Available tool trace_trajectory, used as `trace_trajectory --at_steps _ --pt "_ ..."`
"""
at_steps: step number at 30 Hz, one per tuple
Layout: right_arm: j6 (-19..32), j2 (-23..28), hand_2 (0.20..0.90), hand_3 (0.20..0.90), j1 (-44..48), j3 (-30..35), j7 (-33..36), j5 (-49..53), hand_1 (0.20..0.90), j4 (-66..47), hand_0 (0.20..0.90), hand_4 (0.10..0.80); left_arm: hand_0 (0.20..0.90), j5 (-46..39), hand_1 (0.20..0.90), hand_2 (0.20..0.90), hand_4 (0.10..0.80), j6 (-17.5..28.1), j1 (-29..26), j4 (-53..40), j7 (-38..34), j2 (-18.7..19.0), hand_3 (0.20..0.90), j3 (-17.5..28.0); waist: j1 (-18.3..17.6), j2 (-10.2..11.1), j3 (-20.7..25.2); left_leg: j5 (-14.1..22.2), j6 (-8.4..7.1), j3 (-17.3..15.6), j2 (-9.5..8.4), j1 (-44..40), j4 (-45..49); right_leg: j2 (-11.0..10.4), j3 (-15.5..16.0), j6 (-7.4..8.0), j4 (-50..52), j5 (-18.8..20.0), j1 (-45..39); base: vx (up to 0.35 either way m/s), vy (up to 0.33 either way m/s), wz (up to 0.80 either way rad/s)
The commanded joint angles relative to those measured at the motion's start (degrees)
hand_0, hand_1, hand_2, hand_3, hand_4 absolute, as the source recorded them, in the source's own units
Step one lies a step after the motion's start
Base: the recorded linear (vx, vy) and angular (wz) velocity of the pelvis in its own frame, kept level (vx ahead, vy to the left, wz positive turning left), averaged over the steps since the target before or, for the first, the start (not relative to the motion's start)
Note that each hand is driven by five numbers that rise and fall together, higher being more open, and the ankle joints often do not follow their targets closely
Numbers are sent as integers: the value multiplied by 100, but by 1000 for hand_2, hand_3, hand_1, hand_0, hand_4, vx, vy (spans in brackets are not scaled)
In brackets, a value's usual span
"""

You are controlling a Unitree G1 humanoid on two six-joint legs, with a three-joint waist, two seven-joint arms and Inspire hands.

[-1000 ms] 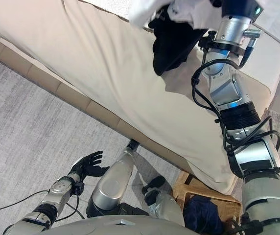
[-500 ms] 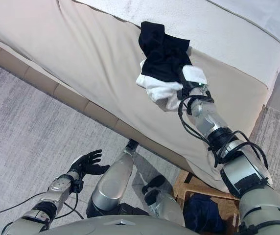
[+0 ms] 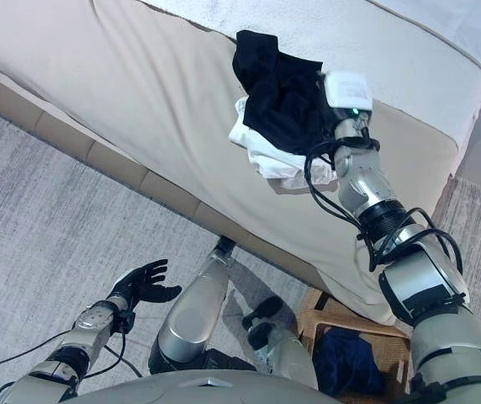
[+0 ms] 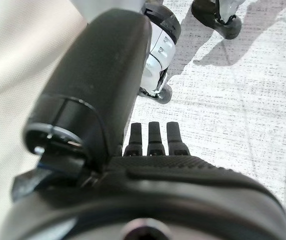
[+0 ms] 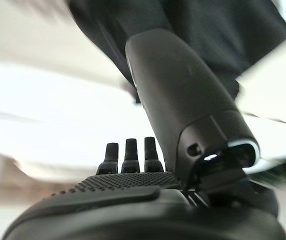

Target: Pick up the clothes from the bed and place them into the basket

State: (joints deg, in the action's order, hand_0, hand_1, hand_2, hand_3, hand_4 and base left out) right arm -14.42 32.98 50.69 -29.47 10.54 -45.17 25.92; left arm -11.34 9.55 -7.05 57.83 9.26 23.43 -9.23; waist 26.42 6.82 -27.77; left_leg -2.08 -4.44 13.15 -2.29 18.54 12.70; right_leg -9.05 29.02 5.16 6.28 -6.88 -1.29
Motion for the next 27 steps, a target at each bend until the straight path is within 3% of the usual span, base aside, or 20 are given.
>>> trace_trajectory --at_steps 1,9,16,22,24,27 --pt "242 218 900 900 228 -158 180 -292 900 -386 900 800 900 -164 900 900 800 260 379 19 39 16 900 -226 -28 -37 393 119 502 -249 53 -667 -1315 -247 -128 12 1088 1 209 -28 -2 4" --pt "95 -40 900 900 149 -62 541 678 900 -270 900 800 900 -220 900 900 800 270 265 33 -20 0 900 -245 35 -54 253 162 502 -212 62 -541 -1200 -298 -82 8 1187 28 289 -2 -1 0" --pt "-1063 -97 900 900 1383 -256 365 1946 900 1893 900 800 900 -429 900 900 800 267 92 -138 72 12 900 -514 357 -245 71 166 473 -108 -28 -269 -907 -417 124 -77 1334 -70 335 11 19 5" --pt "-1518 13 900 900 2256 -211 605 2167 900 3701 900 800 900 -658 900 900 800 351 43 -322 145 12 900 -687 670 -531 -98 88 509 49 -180 39 -726 -561 425 -129 1591 -115 507 16 39 25" --pt "-1564 93 302 203 2383 -249 728 2404 302 3820 302 103 900 -682 900 900 800 294 106 -498 145 10 900 -693 746 -609 -145 61 528 100 -234 182 -656 -612 535 -117 1678 -104 655 -17 31 17" --pt "-1438 160 300 200 2444 -224 893 2559 300 3743 300 100 900 -623 900 900 800 158 192 -578 119 42 900 -702 775 -639 -182 37 530 98 -255 284 -619 -662 634 -67 1655 3 775 -38 18 23"
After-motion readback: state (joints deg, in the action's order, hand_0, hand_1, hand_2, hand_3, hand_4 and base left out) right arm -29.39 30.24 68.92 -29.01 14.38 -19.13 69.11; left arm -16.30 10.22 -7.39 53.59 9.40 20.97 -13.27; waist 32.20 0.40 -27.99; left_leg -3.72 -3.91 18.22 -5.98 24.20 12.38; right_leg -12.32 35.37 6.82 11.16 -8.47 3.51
